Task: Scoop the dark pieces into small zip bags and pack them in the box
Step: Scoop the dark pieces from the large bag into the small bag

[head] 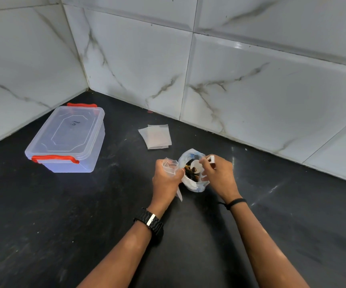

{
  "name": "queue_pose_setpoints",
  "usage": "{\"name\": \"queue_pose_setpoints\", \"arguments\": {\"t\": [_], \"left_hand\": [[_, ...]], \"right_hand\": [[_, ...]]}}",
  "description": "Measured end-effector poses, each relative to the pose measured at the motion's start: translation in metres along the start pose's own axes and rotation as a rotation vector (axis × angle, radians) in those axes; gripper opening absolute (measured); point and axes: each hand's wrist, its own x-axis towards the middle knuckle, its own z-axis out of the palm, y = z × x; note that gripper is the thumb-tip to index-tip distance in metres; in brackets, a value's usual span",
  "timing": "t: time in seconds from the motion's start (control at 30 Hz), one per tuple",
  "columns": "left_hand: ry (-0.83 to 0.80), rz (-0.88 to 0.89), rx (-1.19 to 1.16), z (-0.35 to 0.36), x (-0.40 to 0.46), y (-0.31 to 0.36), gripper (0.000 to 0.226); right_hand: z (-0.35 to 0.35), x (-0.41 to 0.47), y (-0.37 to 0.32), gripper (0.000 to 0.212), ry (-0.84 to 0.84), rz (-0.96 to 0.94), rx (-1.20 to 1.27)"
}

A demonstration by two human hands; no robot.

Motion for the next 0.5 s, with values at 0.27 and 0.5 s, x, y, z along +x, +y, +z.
{"name": "queue_pose_setpoints", "arguments": {"t": [0.27, 0.5], "left_hand": [[-0.060, 0.042, 0.033, -0.0038, -0.0041, 0.0018, 0.037], [-0.053, 0.065, 0.058, -0.0066, -0.0073, 0.0051, 0.039]], "right_hand": [[-0.0004, -0.0077, -0.0020, 0.026, 0.023, 0.083, 0.089], [0.0007, -0.0099, -0.0039, 0.020, 0.101, 0.225, 0.342]]}}
